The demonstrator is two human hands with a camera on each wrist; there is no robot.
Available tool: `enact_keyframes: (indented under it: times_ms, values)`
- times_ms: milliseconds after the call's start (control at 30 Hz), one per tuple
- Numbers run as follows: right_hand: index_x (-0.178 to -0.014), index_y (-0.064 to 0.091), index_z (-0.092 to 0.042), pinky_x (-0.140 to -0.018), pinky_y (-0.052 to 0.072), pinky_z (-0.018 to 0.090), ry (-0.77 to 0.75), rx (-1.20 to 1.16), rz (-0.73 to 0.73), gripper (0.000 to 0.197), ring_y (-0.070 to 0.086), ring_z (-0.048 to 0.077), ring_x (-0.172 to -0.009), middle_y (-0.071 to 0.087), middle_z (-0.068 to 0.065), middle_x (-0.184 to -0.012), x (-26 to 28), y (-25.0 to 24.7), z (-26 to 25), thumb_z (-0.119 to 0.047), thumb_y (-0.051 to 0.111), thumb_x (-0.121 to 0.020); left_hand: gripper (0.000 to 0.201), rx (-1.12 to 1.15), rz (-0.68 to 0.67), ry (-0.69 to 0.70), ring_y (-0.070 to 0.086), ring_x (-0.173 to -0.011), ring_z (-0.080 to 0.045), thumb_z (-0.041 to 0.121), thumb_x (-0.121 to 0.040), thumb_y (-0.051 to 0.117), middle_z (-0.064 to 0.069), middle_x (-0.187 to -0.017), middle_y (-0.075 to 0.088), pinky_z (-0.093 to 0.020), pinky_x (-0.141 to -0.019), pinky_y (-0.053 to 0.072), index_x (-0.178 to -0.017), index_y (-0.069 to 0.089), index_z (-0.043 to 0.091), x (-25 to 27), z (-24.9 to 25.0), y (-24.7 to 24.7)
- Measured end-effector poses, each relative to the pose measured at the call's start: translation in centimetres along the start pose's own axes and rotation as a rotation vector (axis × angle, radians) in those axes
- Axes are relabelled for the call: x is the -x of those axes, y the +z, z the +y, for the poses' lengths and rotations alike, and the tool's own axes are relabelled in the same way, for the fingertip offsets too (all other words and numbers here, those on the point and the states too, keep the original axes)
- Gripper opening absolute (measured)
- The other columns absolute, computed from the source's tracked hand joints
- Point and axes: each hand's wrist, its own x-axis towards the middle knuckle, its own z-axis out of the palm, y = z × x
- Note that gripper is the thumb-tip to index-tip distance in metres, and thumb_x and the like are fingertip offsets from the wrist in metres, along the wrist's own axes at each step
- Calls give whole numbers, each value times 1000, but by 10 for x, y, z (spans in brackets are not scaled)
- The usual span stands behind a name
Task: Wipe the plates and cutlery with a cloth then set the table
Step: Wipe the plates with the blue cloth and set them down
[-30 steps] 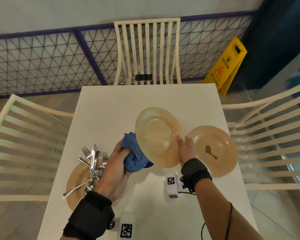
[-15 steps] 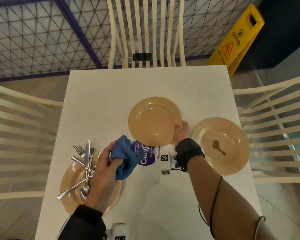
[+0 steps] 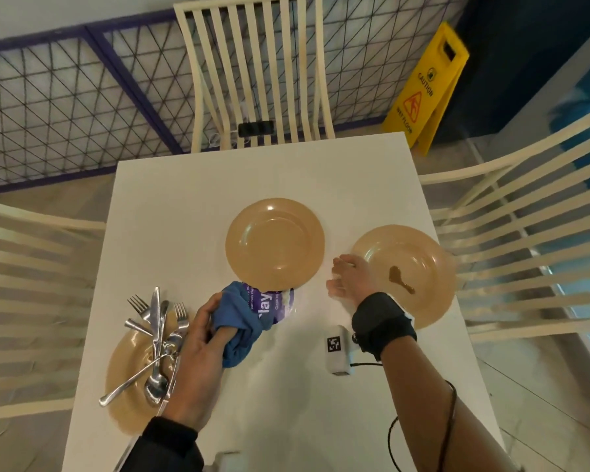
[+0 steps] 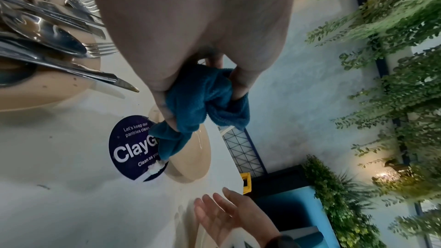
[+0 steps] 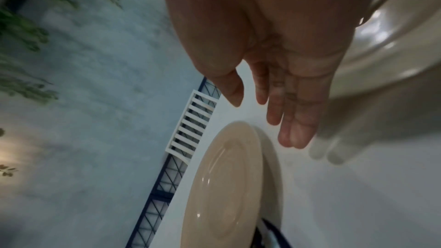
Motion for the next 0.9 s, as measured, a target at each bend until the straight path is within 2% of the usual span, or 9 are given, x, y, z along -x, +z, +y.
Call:
enact_keyframes:
  times_ms: [100, 167, 300, 400, 500, 600, 700, 800, 900]
  values:
    - [-115, 59, -16, -68, 62, 43, -83, 34, 84, 16, 67, 22, -65, 66, 7, -100, 40, -44, 6, -20, 52, -101, 44, -10, -28, 13, 64, -119, -17, 3, -98, 54, 7, -132, 64, -35, -90, 54, -122, 63, 38, 13, -1, 12]
    - [-111, 62, -18, -80, 61, 51, -138, 78, 211, 15, 69, 25, -74, 67, 8, -99, 60, -79, 17, -20, 51, -101, 42, -26, -57, 4, 68, -113, -18, 4, -99, 53, 8, -124, 69, -37, -87, 55, -121, 64, 37, 21, -2, 20]
    - [-123, 56, -14, -94, 53, 51, -161, 225, 566, 29, 62, 31, -103, 62, 12, -116, 72, -134, 42, -26, 55, -97, 41, -104, -97, 9, 65, -118, -20, 5, -99, 54, 5, -126, 68, -52, -104, 47, -125, 62, 35, 34, -7, 38]
    - [-135, 46, -11, -100, 49, 48, -88, 200, 574, 48, 58, 34, -116, 48, 15, -139, 58, -156, 56, -26, 62, -92, 43, -136, -102, 0, 65, -117, -21, 3, -98, 53, 5, -122, 70, -54, -107, 45, -122, 64, 37, 43, -11, 57]
    - [-140, 37, -17, -90, 57, 50, 21, 95, 465, 65, 64, 37, -105, 56, 17, -131, 39, -163, 63, -33, 64, -83, 46, -187, -113, -2, 65, -117, -21, 3, -97, 53, 5, -122, 70, -54, -107, 46, -121, 64, 41, 54, -15, 74]
    - [-142, 35, -21, -79, 61, 46, 35, -18, 395, 60, 69, 38, -95, 63, 18, -118, 25, -163, 63, -25, 63, -89, 48, -222, -116, 24, 65, -114, -13, 1, -97, 53, 10, -121, 69, -44, -104, 49, -122, 64, 40, 66, -18, 89]
    - [-138, 41, -26, -80, 61, 50, 37, -117, 323, 55, 68, 37, -102, 64, 16, -122, 18, -163, 60, -15, 65, -90, 49, -240, -122, 38, 65, -110, -4, 1, -96, 54, 15, -122, 67, -32, -96, 51, -123, 63, 40, 75, -22, 101]
    - [-130, 41, -25, -87, 57, 53, 82, -369, 181, 43, 59, 39, -116, 58, 18, -125, 26, -161, 58, 3, 47, -97, 49, -282, -144, 66, 62, -112, -1, 1, -95, 55, 18, -126, 63, -24, -88, 49, -125, 61, 39, 79, -26, 108]
    - [-139, 37, -23, -59, 62, 42, 75, -434, 97, 54, 56, 45, -119, 50, 25, -129, 44, -164, 59, 12, 39, -97, 51, -329, -141, 106, 61, -115, -5, -1, -93, 56, 16, -127, 61, -21, -85, 48, -123, 61, 40, 77, -24, 116]
